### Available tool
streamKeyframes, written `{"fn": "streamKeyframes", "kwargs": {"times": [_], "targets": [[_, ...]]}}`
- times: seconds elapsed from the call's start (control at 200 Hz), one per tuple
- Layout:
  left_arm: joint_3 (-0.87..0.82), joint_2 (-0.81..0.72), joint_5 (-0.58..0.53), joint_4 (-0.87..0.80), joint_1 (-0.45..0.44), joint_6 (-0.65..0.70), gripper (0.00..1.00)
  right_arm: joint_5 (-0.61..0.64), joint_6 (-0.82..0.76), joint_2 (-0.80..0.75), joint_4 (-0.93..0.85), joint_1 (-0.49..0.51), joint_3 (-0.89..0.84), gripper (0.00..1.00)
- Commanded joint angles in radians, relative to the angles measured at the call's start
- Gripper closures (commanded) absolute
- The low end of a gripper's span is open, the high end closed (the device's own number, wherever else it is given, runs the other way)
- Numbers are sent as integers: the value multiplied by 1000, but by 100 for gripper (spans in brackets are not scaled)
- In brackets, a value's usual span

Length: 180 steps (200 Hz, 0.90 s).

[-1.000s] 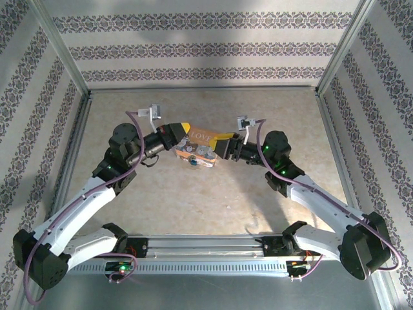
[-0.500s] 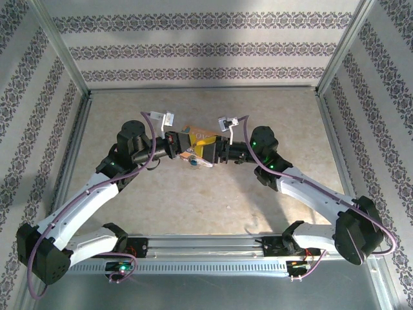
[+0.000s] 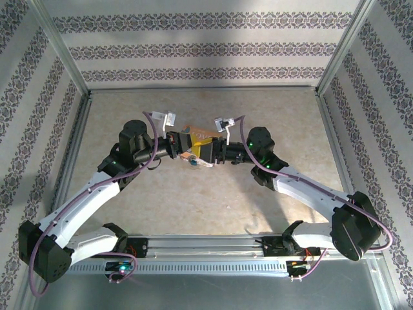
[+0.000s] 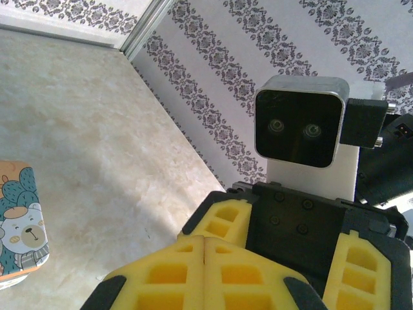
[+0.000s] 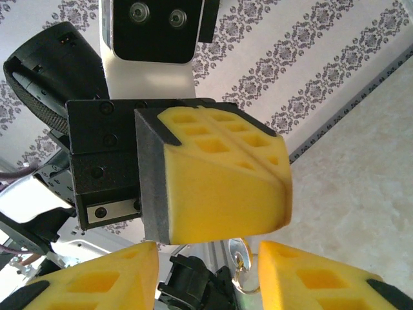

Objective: Unlock the padlock with the key

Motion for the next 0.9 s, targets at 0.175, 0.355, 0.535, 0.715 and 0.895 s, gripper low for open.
{"fn": "streamKeyframes", "kwargs": {"times": [0.175, 0.355, 0.535, 0.715, 0.895], "targets": [[37, 5, 16, 48, 5, -12, 100, -18, 6, 12, 49, 13, 2, 63], [34, 9, 16, 63, 5, -23, 100, -18, 9, 18, 48, 13, 1, 71], [32, 13, 23, 74, 5, -30, 100, -15, 13, 32, 47, 13, 4, 75], [28, 13, 22, 74, 5, -28, 100, -1, 7, 22, 47, 14, 0, 80], [22, 9, 21, 78, 5, -28, 100, 26, 2, 7, 38, 8, -15, 89]]}}
